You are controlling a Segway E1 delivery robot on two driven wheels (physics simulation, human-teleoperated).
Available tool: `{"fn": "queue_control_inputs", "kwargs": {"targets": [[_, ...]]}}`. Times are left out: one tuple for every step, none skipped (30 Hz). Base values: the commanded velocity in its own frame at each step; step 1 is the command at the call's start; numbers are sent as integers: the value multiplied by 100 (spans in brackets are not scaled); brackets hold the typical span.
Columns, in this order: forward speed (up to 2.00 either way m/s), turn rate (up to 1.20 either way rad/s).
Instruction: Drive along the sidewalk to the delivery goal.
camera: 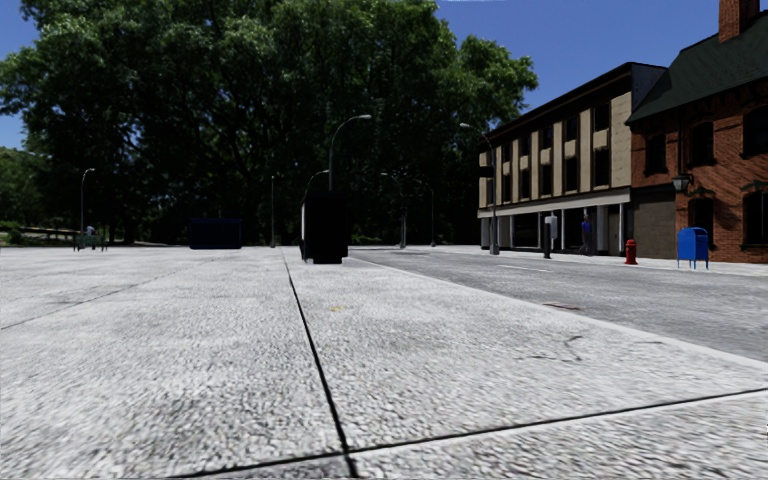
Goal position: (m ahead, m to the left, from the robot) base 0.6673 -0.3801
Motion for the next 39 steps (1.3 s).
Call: {"fn": "queue_control_inputs", "kwargs": {"targets": [[115,-48],[115,-48],[115,-48],[115,-48],[115,-48],[115,-48],[116,-48],[117,-42],[119,-27],[121,-16],[121,-16],[122,-8],[122,0],[122,0],[121,0],[121,0],[121,0],[120,0],[120,0],[119,0],[115,0],[112,0],[110,0],[110,0],[110,0],[109,0],[109,0],[109,0],[108,0],[108,0],[93,0],[50,0],[0,0],[0,0],[0,0],[0,0],[0,0],[0,0],[0,0]]}}
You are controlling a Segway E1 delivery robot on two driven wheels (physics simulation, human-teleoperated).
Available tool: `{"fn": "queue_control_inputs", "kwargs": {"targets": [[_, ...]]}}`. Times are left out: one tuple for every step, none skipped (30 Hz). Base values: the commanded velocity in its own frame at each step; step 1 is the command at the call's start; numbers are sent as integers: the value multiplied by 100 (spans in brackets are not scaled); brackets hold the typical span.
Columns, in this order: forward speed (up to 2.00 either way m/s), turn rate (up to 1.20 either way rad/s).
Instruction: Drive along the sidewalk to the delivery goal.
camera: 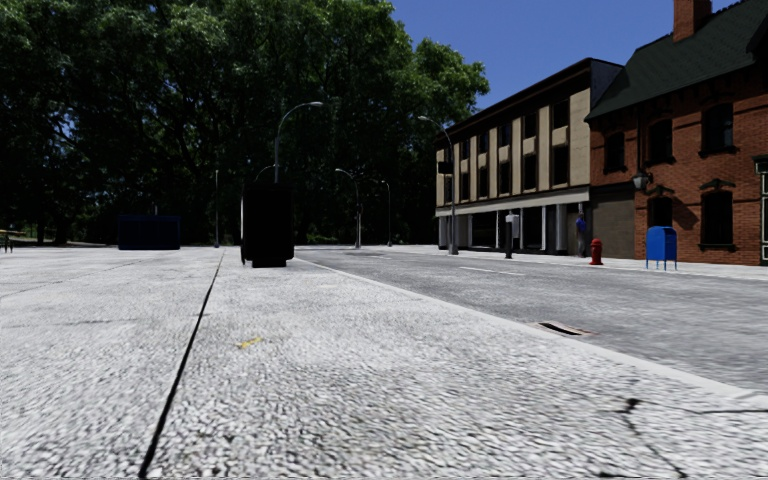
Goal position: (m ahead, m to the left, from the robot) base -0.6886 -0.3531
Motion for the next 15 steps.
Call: {"fn": "queue_control_inputs", "kwargs": {"targets": [[0,0],[0,0],[0,0],[0,0],[0,0],[0,0],[0,0],[0,0],[0,0],[0,0],[0,0],[0,0],[0,0],[0,0],[0,0]]}}
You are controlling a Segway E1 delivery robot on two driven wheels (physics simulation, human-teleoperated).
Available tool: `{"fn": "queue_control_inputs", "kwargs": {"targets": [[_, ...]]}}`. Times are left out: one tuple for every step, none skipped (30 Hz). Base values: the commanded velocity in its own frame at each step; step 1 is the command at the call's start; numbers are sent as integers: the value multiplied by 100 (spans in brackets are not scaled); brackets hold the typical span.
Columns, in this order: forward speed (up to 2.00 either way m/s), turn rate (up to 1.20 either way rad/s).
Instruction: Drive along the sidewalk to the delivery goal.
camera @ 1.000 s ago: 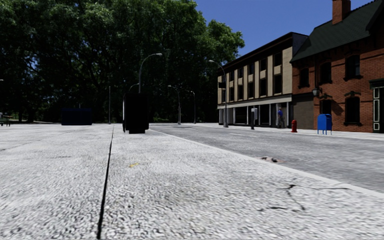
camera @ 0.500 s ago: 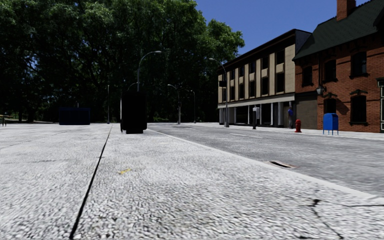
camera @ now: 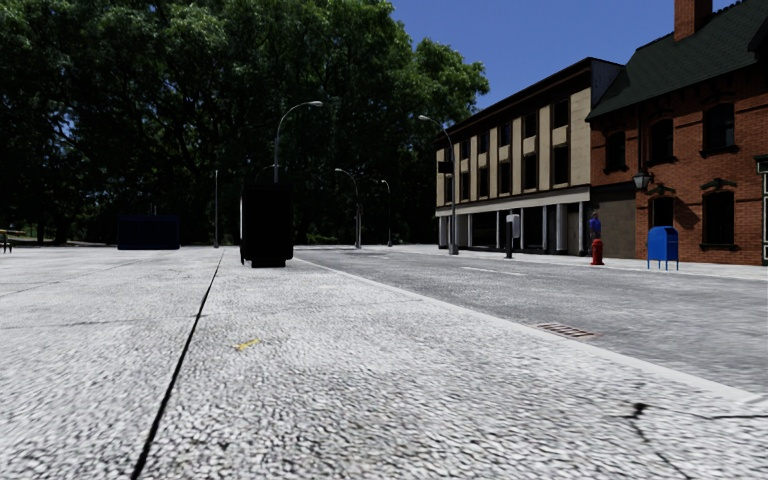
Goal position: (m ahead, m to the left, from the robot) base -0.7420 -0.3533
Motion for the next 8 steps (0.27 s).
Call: {"fn": "queue_control_inputs", "kwargs": {"targets": [[0,0],[0,0],[0,0],[0,0],[0,0],[0,0],[0,0],[0,0]]}}
